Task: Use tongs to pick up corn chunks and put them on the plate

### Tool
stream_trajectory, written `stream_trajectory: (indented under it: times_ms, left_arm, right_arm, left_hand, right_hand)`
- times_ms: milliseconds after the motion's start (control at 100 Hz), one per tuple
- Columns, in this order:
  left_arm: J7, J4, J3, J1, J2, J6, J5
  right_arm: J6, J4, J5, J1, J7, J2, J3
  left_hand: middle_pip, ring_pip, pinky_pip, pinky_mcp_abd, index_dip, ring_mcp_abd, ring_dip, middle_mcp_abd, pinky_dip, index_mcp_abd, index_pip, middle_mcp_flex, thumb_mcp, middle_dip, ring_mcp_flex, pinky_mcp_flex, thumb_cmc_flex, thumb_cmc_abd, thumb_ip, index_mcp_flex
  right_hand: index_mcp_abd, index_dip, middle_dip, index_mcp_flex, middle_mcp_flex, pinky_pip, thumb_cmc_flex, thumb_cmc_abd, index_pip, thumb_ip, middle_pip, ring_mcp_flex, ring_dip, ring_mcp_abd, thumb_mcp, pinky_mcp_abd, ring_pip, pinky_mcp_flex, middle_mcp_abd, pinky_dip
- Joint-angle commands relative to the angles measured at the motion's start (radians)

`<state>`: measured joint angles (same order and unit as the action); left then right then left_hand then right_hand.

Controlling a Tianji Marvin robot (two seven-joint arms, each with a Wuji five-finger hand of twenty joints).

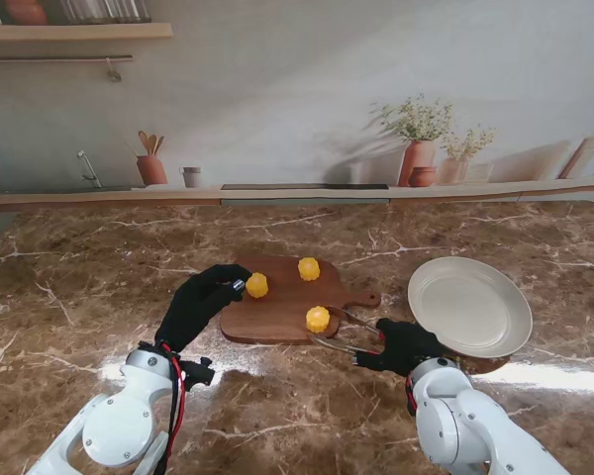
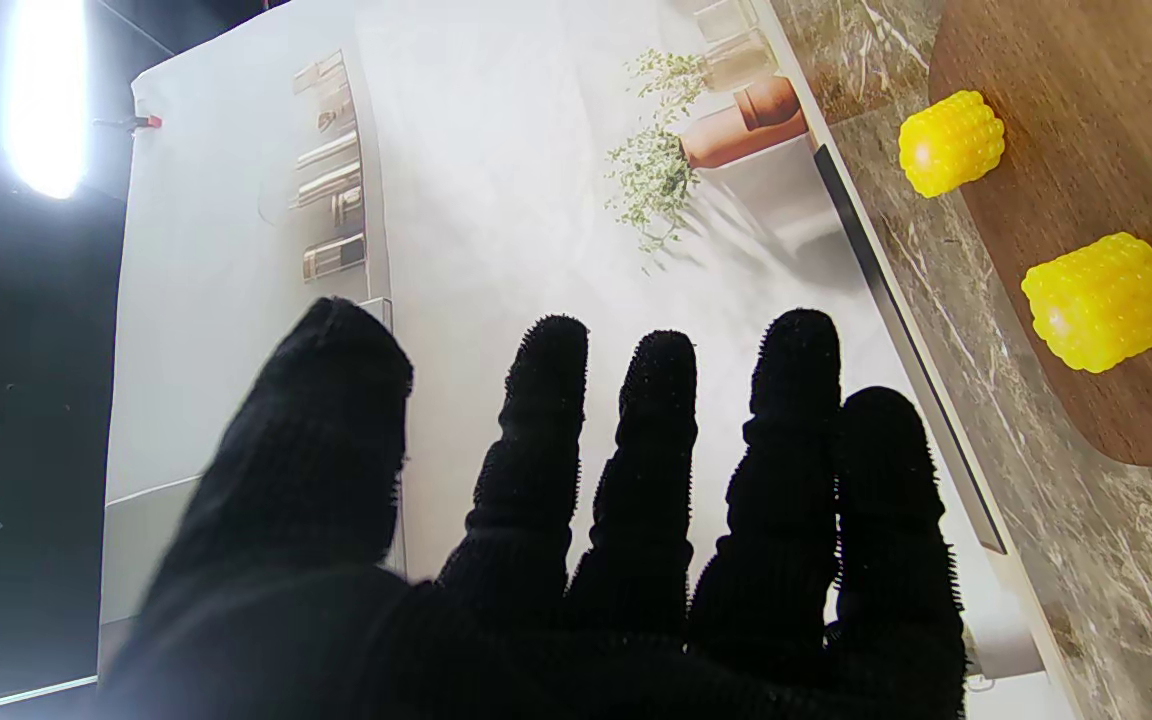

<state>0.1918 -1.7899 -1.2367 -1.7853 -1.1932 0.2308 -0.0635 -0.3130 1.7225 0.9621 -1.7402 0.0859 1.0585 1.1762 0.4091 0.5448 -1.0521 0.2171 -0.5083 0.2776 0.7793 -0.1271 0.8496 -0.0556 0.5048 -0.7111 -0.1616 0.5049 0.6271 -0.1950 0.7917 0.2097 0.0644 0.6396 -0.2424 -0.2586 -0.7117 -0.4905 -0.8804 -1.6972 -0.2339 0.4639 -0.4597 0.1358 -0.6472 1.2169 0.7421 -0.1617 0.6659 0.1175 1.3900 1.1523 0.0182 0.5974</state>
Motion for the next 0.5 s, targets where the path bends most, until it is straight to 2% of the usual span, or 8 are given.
stream_trajectory:
  times_ms: [0, 100, 150, 220, 280, 410, 490]
  left_arm:
    - [-0.001, 0.007, 0.003, -0.005, 0.002, 0.005, -0.006]
    - [-0.004, 0.009, 0.001, -0.005, 0.003, 0.008, -0.009]
    - [-0.006, 0.009, 0.0, -0.006, 0.004, 0.009, -0.009]
    - [-0.008, 0.009, -0.001, -0.007, 0.004, 0.009, -0.01]
    - [-0.01, 0.009, -0.002, -0.008, 0.005, 0.01, -0.008]
    - [-0.009, 0.007, -0.003, -0.01, 0.004, 0.013, -0.003]
    - [-0.01, 0.007, -0.004, -0.012, 0.004, 0.015, 0.002]
  right_arm:
    - [-0.009, -0.003, 0.002, 0.014, 0.01, 0.005, -0.017]
    - [-0.027, -0.017, 0.009, 0.033, 0.012, 0.004, -0.044]
    - [-0.03, -0.023, 0.011, 0.038, 0.009, 0.004, -0.052]
    - [-0.034, -0.024, 0.016, 0.041, 0.013, 0.002, -0.06]
    - [-0.032, -0.023, 0.026, 0.041, 0.017, 0.001, -0.063]
    - [-0.029, -0.024, 0.044, 0.04, 0.015, 0.0, -0.065]
    - [-0.018, -0.025, 0.045, 0.038, 0.014, 0.0, -0.059]
  left_hand:
    - [-0.019, -0.034, 0.03, -0.07, -0.015, 0.008, -0.012, 0.02, 0.009, 0.011, -0.004, 0.032, 0.028, -0.001, -0.048, 0.022, 0.017, -0.024, -0.03, -0.023]
    - [-0.021, -0.038, 0.034, -0.07, -0.014, 0.008, -0.013, 0.021, 0.008, 0.011, -0.005, 0.033, 0.031, -0.002, -0.052, 0.025, 0.018, -0.024, -0.03, -0.024]
    - [-0.022, -0.038, 0.036, -0.069, -0.014, 0.009, -0.013, 0.019, 0.008, 0.011, -0.006, 0.034, 0.032, -0.003, -0.052, 0.027, 0.017, -0.025, -0.03, -0.025]
    - [-0.023, -0.039, 0.036, -0.069, -0.013, 0.009, -0.014, 0.02, 0.008, 0.01, -0.008, 0.035, 0.033, -0.003, -0.052, 0.027, 0.018, -0.024, -0.031, -0.025]
    - [-0.024, -0.04, 0.037, -0.069, -0.013, 0.01, -0.015, 0.016, 0.009, 0.01, -0.008, 0.035, 0.035, -0.003, -0.054, 0.028, 0.019, -0.025, -0.031, -0.025]
    - [-0.025, -0.04, 0.036, -0.069, -0.013, 0.01, -0.015, 0.019, 0.01, 0.009, -0.01, 0.037, 0.039, -0.004, -0.055, 0.028, 0.02, -0.026, -0.031, -0.024]
    - [-0.026, -0.041, 0.037, -0.068, -0.013, 0.01, -0.015, 0.008, 0.011, 0.009, -0.011, 0.037, 0.042, -0.004, -0.055, 0.029, 0.02, -0.028, -0.031, -0.025]
  right_hand:
    - [-0.022, 0.017, -0.015, 0.026, 0.012, -0.288, 0.019, -0.052, -0.012, -0.04, -0.026, 0.111, -0.013, -0.102, 0.009, 0.216, 0.084, 0.066, -0.002, 0.077]
    - [0.001, 0.012, -0.018, 0.013, 0.002, -0.29, -0.002, -0.049, -0.02, -0.042, -0.035, 0.112, -0.01, -0.11, 0.02, 0.223, 0.092, 0.067, -0.011, 0.081]
    - [0.032, -0.004, -0.023, 0.003, -0.01, -0.293, -0.016, -0.051, -0.028, -0.04, -0.043, 0.111, -0.005, -0.115, 0.053, 0.226, 0.099, 0.068, -0.022, 0.089]
    - [0.084, -0.063, -0.03, -0.032, -0.043, -0.3, -0.017, -0.037, -0.015, -0.028, -0.049, 0.111, 0.006, -0.118, 0.189, 0.221, 0.112, 0.069, -0.034, 0.1]
    - [0.122, -0.082, -0.033, -0.066, -0.072, -0.307, -0.053, -0.068, -0.005, -0.02, -0.052, 0.111, 0.012, -0.117, 0.229, 0.214, 0.122, 0.069, -0.041, 0.104]
    - [0.202, -0.134, -0.049, -0.161, -0.14, -0.323, -0.202, -0.21, 0.033, -0.024, -0.046, 0.11, 0.026, -0.101, 0.147, 0.18, 0.141, 0.069, -0.042, 0.109]
    - [0.232, -0.15, -0.057, -0.209, -0.175, -0.332, -0.238, -0.295, 0.035, -0.031, -0.042, 0.109, 0.03, -0.085, 0.093, 0.164, 0.149, 0.069, -0.025, 0.11]
